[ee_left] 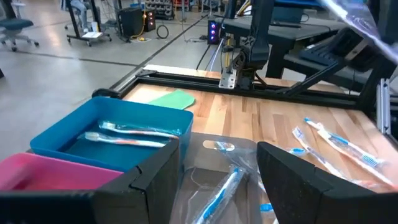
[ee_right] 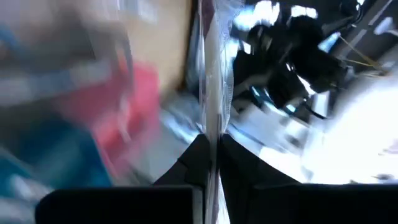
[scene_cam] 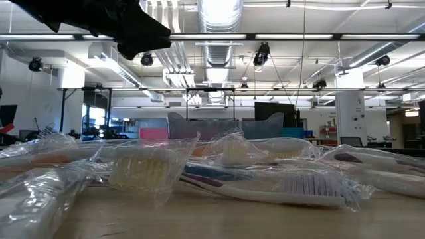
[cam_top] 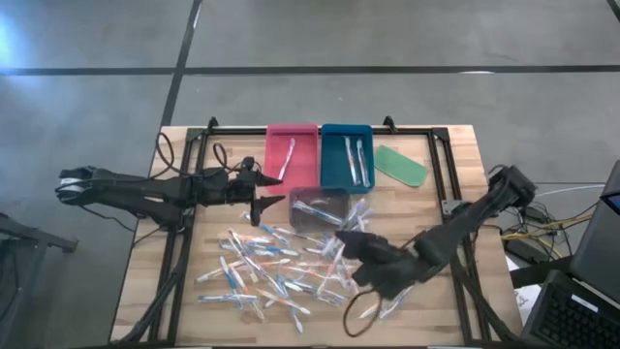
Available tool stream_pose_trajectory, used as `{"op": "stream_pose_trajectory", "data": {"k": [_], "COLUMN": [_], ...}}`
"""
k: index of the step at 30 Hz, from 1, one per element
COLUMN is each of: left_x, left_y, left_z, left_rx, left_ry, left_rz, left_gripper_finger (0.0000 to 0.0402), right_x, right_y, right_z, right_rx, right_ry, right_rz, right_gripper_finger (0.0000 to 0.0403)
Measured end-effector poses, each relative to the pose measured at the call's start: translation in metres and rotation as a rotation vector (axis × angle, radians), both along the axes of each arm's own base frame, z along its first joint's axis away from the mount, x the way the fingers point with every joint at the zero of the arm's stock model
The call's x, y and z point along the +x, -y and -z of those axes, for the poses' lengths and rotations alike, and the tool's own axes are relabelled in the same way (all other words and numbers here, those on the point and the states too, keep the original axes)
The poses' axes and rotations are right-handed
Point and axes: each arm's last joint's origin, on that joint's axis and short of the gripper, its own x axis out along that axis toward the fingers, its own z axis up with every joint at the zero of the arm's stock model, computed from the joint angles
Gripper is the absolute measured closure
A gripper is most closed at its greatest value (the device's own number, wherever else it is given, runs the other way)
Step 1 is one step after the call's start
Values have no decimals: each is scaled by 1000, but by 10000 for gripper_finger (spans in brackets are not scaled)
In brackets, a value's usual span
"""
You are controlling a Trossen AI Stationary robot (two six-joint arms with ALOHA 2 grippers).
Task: Pick & Place Toothbrushes
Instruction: Put the purple toothbrush into the pink bin
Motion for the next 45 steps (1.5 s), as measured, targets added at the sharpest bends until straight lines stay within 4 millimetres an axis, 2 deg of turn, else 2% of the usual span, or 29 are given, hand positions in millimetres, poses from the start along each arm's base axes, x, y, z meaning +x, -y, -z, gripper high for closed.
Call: {"op": "stream_pose_trajectory", "data": {"k": [3, 7, 10, 17, 20, 39, 45], "left_x": [0, 0, 0, 7, 12, 60, 84], "left_y": [0, 0, 0, 8, 9, 13, 15], "left_z": [0, 0, 0, 1, 5, 33, 30], "left_rx": [-29, -54, -132, -289, -338, -511, -524], "left_ry": [5, 10, 21, 32, 27, 111, 85], "left_rz": [-5, -8, -1, 237, 275, 450, 528], "left_gripper_finger": [183, 183, 183, 183, 183, 183, 183], "right_x": [11, 21, 23, 25, 25, 25, 27], "right_y": [-6, -11, -13, -13, -14, -14, -14], "right_z": [14, 28, 33, 35, 35, 36, 35], "right_rx": [-225, -274, -281, -282, -280, -286, -284], "right_ry": [-60, -125, -137, -139, -136, -142, -137], "right_rz": [66, 58, 54, 56, 55, 53, 49], "right_gripper_finger": [385, 385, 385, 385, 385, 385, 385]}}
